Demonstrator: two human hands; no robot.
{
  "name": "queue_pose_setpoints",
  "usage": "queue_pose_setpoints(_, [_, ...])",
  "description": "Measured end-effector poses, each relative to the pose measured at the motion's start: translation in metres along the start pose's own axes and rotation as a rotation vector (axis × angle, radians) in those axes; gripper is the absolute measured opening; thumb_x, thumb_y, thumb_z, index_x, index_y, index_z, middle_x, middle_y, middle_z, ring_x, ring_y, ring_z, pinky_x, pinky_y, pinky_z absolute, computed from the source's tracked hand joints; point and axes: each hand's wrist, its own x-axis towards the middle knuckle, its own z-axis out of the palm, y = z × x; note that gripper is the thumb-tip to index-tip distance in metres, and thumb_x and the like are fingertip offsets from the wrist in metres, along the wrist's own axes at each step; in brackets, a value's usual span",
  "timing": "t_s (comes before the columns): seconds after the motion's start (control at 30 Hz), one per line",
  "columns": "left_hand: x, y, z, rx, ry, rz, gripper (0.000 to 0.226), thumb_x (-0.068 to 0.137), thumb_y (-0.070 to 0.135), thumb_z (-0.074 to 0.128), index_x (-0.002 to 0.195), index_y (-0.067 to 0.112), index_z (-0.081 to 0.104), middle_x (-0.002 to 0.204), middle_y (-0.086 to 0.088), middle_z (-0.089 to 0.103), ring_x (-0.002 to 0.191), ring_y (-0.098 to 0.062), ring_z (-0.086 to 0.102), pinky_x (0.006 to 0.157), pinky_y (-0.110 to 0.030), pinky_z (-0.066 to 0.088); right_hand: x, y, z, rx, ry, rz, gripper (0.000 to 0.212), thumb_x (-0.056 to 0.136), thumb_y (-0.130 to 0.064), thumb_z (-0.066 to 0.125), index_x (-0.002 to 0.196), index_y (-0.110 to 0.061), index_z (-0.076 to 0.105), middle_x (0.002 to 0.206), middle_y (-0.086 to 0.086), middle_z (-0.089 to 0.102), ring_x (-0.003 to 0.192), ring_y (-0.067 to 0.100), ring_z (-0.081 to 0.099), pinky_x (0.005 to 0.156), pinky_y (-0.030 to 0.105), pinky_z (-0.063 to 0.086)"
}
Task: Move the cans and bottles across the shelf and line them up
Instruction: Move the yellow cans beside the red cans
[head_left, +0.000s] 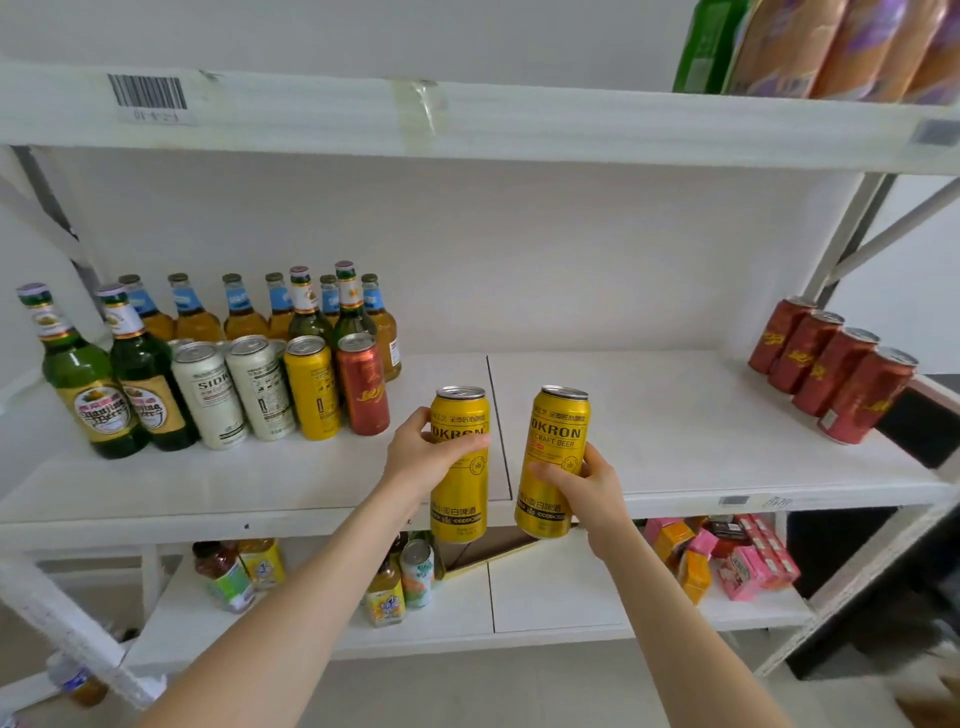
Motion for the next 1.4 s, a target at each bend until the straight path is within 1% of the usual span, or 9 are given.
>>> queue_pose_setpoints(0.1, [0.018, 0.010, 0.028, 0.004, -0.015, 0.003, 0.048, 0.066, 0.042, 0.087, 0.105, 0.031, 0.061, 0.111, 0.002, 0.069, 0.101, -0.019, 0.065, 0.090, -0.044, 0.053, 0.022, -0.002, -0.024, 0.005, 0.006, -0.007, 0.039, 0.079, -0.016, 0.078, 0.113, -0.021, 0.060, 0.101, -0.001, 0.070, 0.092, 0.015, 0.066, 0.066, 0.027, 0.050])
queue_pose_setpoints(0.23, [0.031, 0.023, 0.071, 0.003, -0.034, 0.018, 0.045, 0.068, 0.039, 0.086, 0.103, 0.033, 0.060, 0.109, 0.004, 0.067, 0.095, -0.011, 0.063, 0.080, -0.035, 0.048, 0.044, -0.001, -0.063, 0.020, 0.018, -0.012, 0.040, 0.078, -0.016, 0.078, 0.114, -0.019, 0.061, 0.103, 0.001, 0.070, 0.094, 0.018, 0.067, 0.070, 0.031, 0.052])
queue_pose_setpoints(0.3, [0.033, 0.028, 0.095, 0.000, -0.042, 0.019, 0.044, 0.068, 0.039, 0.086, 0.102, 0.033, 0.059, 0.107, 0.005, 0.067, 0.093, -0.010, 0.062, 0.080, -0.034, 0.047, 0.052, 0.000, -0.086, 0.026, 0.020, -0.010, 0.041, 0.077, -0.016, 0.079, 0.114, -0.019, 0.061, 0.103, 0.001, 0.071, 0.095, 0.019, 0.067, 0.075, 0.034, 0.053])
queue_pose_setpoints(0.37, [0.034, 0.033, 0.121, -0.006, -0.038, 0.015, 0.045, 0.067, 0.039, 0.087, 0.102, 0.033, 0.060, 0.107, 0.004, 0.067, 0.093, -0.010, 0.063, 0.080, -0.034, 0.049, 0.059, 0.000, -0.112, 0.031, 0.024, -0.012, 0.040, 0.077, -0.015, 0.080, 0.112, -0.019, 0.061, 0.102, 0.002, 0.071, 0.095, 0.019, 0.067, 0.073, 0.032, 0.053])
queue_pose_setpoints(0.6, [0.019, 0.045, 0.228, -0.012, 0.017, -0.013, 0.050, 0.064, 0.042, 0.088, 0.105, 0.032, 0.062, 0.110, 0.002, 0.068, 0.098, -0.018, 0.066, 0.087, -0.041, 0.053, 0.071, -0.007, -0.215, 0.022, 0.013, -0.017, 0.039, 0.075, -0.017, 0.081, 0.108, -0.022, 0.062, 0.099, -0.001, 0.071, 0.091, 0.015, 0.068, 0.068, 0.026, 0.052])
queue_pose_setpoints(0.83, [0.017, 0.061, 0.321, -0.026, 0.034, -0.012, 0.050, 0.064, 0.043, 0.088, 0.105, 0.032, 0.062, 0.110, 0.002, 0.068, 0.100, -0.019, 0.065, 0.089, -0.043, 0.053, 0.096, -0.011, -0.302, 0.037, -0.011, -0.034, 0.040, 0.076, -0.015, 0.080, 0.111, -0.021, 0.062, 0.100, -0.001, 0.072, 0.092, 0.016, 0.069, 0.068, 0.027, 0.053])
queue_pose_setpoints(1.07, [0.059, 0.080, 0.372, -0.022, -0.015, 0.026, 0.043, 0.066, 0.035, 0.088, 0.100, 0.032, 0.062, 0.104, 0.004, 0.067, 0.093, -0.011, 0.064, 0.082, -0.035, 0.049, 0.148, -0.014, -0.352, 0.062, 0.013, -0.036, 0.040, 0.075, -0.009, 0.080, 0.110, -0.017, 0.062, 0.096, -0.001, 0.073, 0.082, 0.011, 0.069, 0.062, 0.022, 0.050])
queue_pose_setpoints(1.13, [0.074, 0.083, 0.383, -0.016, -0.035, 0.037, 0.043, 0.066, 0.033, 0.089, 0.100, 0.032, 0.062, 0.103, 0.005, 0.068, 0.093, -0.011, 0.064, 0.082, -0.035, 0.049, 0.163, -0.013, -0.360, 0.063, 0.027, -0.047, 0.039, 0.075, -0.008, 0.079, 0.108, -0.017, 0.062, 0.094, -0.001, 0.072, 0.082, 0.012, 0.069, 0.063, 0.022, 0.049])
queue_pose_setpoints(1.4, [0.118, 0.088, 0.422, 0.003, -0.062, 0.053, 0.043, 0.066, 0.028, 0.089, 0.099, 0.029, 0.061, 0.098, 0.004, 0.069, 0.090, -0.011, 0.066, 0.069, -0.027, 0.049, 0.213, -0.008, -0.385, 0.057, 0.048, -0.066, 0.040, 0.073, -0.010, 0.081, 0.108, -0.018, 0.064, 0.096, -0.002, 0.073, 0.085, 0.012, 0.069, 0.064, 0.021, 0.049])
